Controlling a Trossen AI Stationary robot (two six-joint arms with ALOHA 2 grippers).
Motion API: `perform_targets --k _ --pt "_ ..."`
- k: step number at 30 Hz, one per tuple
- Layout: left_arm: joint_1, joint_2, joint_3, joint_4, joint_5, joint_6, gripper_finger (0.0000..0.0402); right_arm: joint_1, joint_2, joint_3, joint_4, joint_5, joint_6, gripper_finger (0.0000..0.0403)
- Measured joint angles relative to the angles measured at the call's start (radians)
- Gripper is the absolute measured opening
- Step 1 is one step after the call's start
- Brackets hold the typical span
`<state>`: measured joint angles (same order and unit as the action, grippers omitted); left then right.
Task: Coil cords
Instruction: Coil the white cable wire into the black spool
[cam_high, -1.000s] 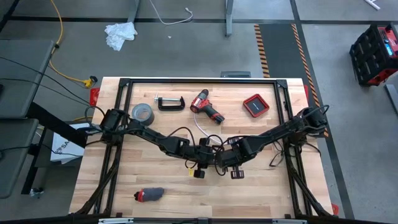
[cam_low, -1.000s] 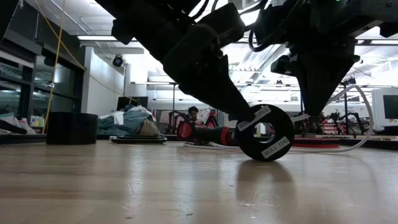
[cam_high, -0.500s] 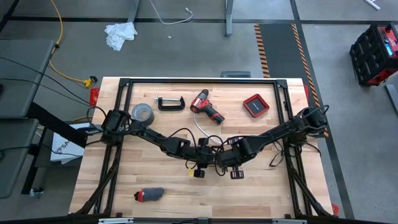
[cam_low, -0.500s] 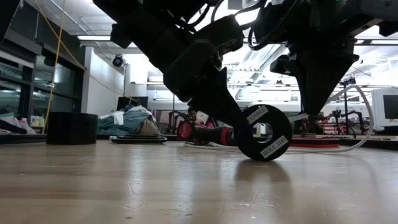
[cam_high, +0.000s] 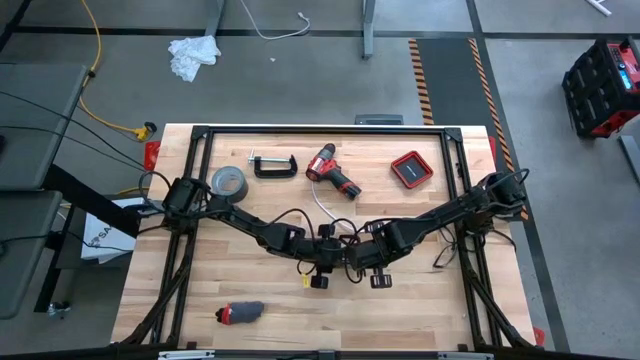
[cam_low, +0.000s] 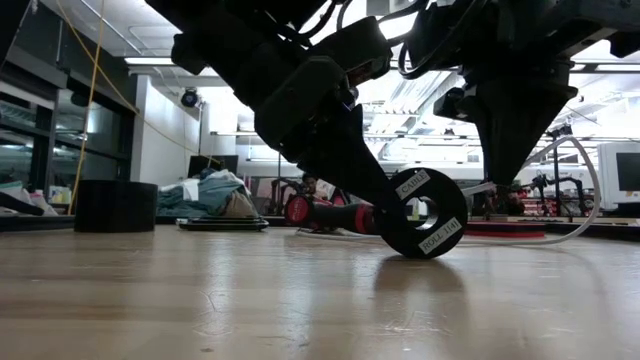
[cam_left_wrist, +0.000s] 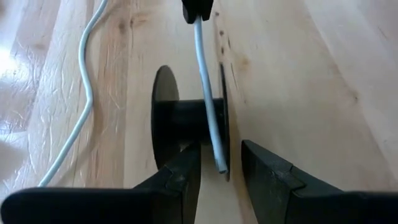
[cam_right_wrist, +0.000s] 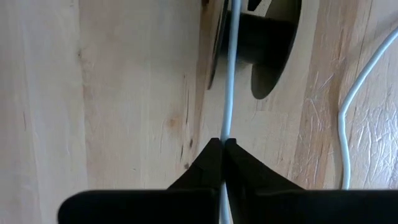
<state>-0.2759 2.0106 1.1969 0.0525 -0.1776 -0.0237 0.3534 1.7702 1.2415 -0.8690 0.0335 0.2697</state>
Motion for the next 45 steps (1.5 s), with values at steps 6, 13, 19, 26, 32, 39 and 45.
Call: perform_targets --k 6,13,19,26,32,39,45 --pt "-0.001 0.0 0.0 0.004 -0.02 0.017 0.0101 0.0 0.0 0.0 0.0 0.0 0.002 0.0" --pt "-0.002 -0.001 0.0 0.005 -0.02 0.017 0.0087 0.0 0.0 0.0 0.003 -0.006 0.002 0.0" --pt "-0.002 -0.001 0.0 0.005 -0.027 0.035 0.0083 0.0 0.0 0.0 0.003 -0.006 0.002 0.0" --pt "-0.006 -0.001 0.0 0.004 -0.042 0.033 0.0014 0.0 0.0 0.0 0.004 -0.009 0.002 0.0" --pt "-0.007 -0.001 0.001 0.001 -0.042 0.022 0.0007 0.0 0.0 0.0 0.006 -0.015 0.003 0.0" --pt "-0.007 -0.005 0.002 -0.05 -0.026 -0.068 0.0003 0.0 0.0 0.034 0.003 -0.015 0.091 0.0" --pt "-0.007 -0.036 0.001 -0.111 -0.005 -0.113 0.0002 -0.007 -0.035 0.124 -0.017 0.025 0.109 0.0032"
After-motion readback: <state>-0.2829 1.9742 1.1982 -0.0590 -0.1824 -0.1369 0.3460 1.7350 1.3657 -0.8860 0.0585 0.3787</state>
